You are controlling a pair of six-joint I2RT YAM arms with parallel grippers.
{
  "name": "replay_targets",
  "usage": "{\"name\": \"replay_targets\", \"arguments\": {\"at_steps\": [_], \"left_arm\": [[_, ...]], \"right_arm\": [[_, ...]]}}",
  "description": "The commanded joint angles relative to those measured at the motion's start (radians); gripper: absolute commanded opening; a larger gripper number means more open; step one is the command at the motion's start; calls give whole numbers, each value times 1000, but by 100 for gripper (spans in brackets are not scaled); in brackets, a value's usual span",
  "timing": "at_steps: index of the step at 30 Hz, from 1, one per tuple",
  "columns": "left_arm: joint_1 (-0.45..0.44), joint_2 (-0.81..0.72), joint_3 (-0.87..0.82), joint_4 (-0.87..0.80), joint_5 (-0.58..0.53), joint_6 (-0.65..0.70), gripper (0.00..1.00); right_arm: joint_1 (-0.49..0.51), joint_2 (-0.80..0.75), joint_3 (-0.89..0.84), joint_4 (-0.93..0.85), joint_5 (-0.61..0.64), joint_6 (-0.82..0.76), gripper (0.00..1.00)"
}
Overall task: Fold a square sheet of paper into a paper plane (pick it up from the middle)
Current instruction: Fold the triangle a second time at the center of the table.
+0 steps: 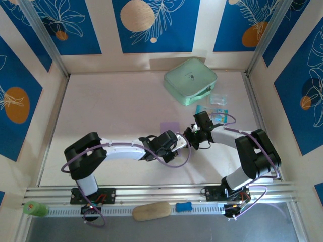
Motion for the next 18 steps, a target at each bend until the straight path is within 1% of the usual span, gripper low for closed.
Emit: {"name": "replay_targets", "arguments": {"at_steps": [1,2,7,10,12,15,18], "left_arm": [[-7,-12,9,-17,-12,0,2],[-6,-12,8,-14,-5,-3,0],[12,-21,-3,6,35,-51,0],[46,-31,-13,32,115,-102,0],[78,-37,-22,60,190,-150,0],[116,-32,-23,92,292,-209,0],[150,-17,-30,153,380,-283,0]], "right_arm": [[-3,-17,4,-2,-18,5,7],[-4,-21,2,-1,-18,5,8],[-12,-46,-11,-2,-10,-1,13],[-27,-81,-27,-15,6,-13,20],[-41,-126,-44,-26,25,-25,26],[-67,-196,-67,-64,65,-38,29],[-96,-258,-97,-77,75,-47,30]]}}
